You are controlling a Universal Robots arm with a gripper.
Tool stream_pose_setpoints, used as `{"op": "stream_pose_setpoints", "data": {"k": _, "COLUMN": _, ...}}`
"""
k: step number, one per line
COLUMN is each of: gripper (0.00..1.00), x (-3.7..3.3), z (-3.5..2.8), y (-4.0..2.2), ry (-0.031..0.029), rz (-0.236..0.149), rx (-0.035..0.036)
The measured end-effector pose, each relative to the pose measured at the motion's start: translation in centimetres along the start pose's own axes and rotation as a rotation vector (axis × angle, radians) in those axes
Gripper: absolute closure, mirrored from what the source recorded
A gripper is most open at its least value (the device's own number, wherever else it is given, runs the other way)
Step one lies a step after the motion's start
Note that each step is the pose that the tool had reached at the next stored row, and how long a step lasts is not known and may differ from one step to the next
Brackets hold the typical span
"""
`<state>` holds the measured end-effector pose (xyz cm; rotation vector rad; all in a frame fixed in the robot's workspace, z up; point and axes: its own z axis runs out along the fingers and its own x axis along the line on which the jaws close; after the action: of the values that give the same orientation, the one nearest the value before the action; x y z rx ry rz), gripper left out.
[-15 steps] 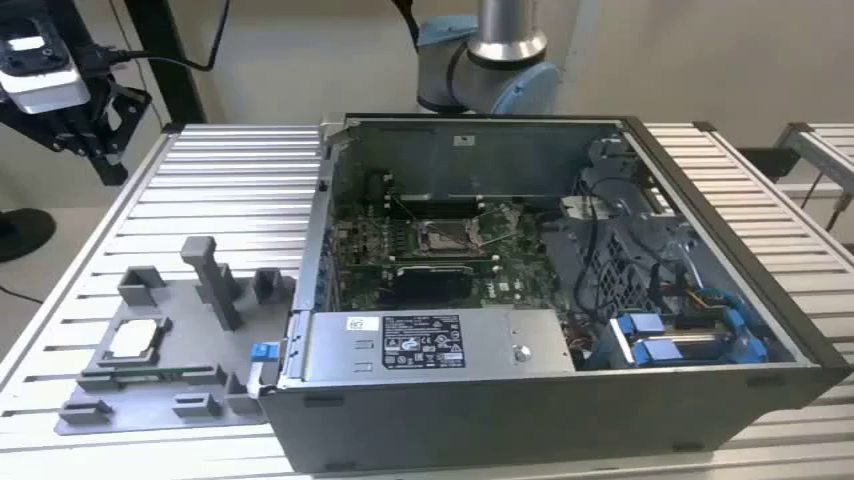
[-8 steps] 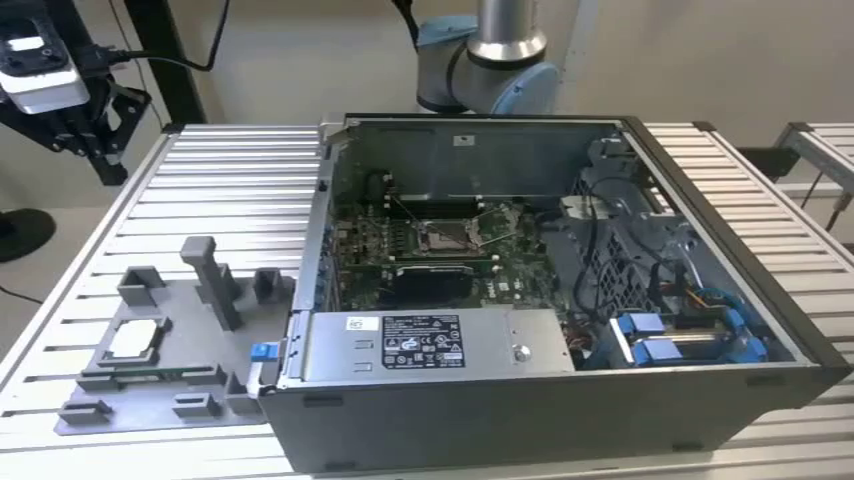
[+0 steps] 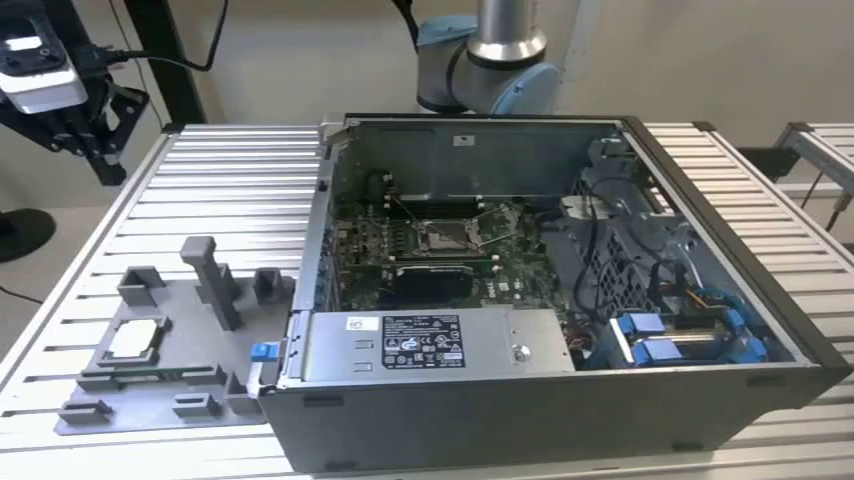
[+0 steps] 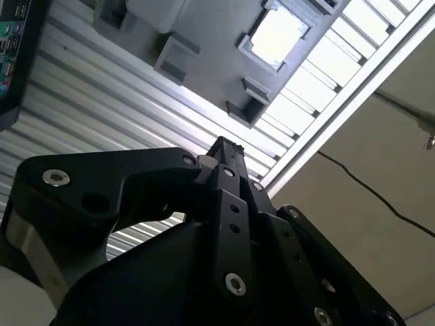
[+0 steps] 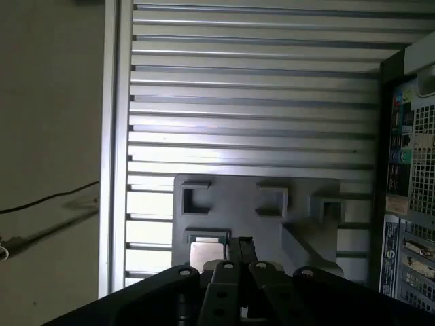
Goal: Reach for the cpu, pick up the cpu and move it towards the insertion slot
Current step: 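Reach for the cpu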
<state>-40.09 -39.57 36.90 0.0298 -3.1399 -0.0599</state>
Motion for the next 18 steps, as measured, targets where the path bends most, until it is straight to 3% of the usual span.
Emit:
{"op": "stream_pose_setpoints", "data": {"k": 4, "gripper": 1.0, "x": 0.92, "z": -0.01, "y": -0.94, "ry": -0.0002, "rz": 0.0, "rx": -0.0005}}
{"op": "stream_pose_setpoints", "data": {"k": 10, "gripper": 1.0, "x": 1.11, "z": -0.07, "y": -3.65, "ry": -0.0002, "rz": 0.0, "rx": -0.001}}
{"op": "stream_pose_setpoints", "data": {"k": 16, "gripper": 1.0, "x": 1.12, "z": -0.07, "y": -3.86, "ry": -0.0001, "rz": -0.001, "rx": -0.001}}
{"op": "stream_pose_setpoints", "data": {"k": 17, "gripper": 0.0, "x": 1.11, "z": -0.08, "y": -3.87, "ry": -0.0002, "rz": -0.001, "rx": -0.001}}
{"op": "stream_pose_setpoints", "data": {"k": 18, "gripper": 0.0, "x": 1.12, "z": -0.08, "y": -3.87, "ry": -0.0001, "rz": -0.001, "rx": -0.0009}}
